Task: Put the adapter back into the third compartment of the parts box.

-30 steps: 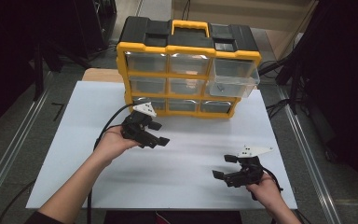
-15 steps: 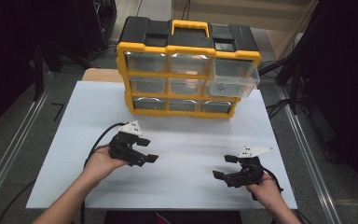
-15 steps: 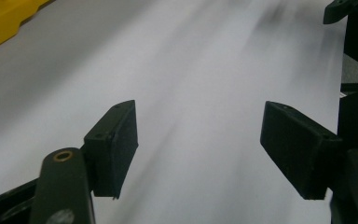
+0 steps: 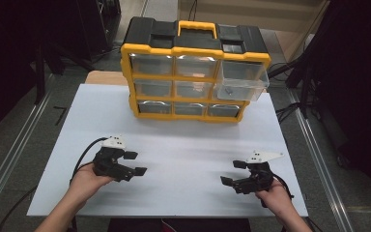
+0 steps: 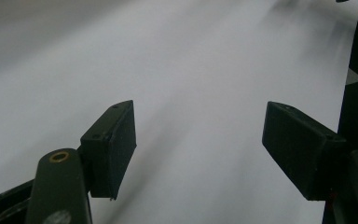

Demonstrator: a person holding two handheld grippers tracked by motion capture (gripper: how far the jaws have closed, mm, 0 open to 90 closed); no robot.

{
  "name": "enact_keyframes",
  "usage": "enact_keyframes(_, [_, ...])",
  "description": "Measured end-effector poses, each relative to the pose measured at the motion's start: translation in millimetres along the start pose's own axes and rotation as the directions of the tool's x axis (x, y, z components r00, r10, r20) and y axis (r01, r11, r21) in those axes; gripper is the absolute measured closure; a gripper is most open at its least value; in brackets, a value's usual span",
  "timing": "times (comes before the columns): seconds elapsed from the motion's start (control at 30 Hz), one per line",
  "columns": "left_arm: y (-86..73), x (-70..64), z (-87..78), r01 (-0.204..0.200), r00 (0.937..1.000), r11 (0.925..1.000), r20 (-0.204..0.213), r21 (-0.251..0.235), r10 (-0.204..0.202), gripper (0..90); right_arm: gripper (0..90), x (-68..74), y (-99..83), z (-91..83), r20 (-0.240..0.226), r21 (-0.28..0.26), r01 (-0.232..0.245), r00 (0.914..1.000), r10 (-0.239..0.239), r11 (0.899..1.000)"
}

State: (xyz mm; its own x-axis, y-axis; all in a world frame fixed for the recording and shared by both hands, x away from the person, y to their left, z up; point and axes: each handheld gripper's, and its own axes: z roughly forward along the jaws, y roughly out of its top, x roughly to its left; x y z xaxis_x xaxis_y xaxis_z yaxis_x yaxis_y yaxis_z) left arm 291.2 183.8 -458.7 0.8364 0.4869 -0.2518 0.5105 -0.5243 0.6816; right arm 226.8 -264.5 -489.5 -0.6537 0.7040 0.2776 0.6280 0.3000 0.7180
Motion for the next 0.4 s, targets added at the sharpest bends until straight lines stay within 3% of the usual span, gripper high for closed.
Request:
enact_keyframes(0.3, [-22.2, 2.6, -16.5, 0.036, 0.9977, 0.9993, -0.057, -0.005, -0.037, 27.2, 12.7, -0.1, -0.2, 0.4, 0.002, 0.004, -0.001, 1.0000, 0.001, 1.000])
enact_keyframes(0.4, [-24.9, 3.3, -17.6, 0.042, 0.9980, 0.9989, -0.047, -0.021, -0.043, 27.2, 12.7, -0.5, -0.6, 1.0, 0.002, 0.008, 0.004, 1.0000, -0.004, 1.000])
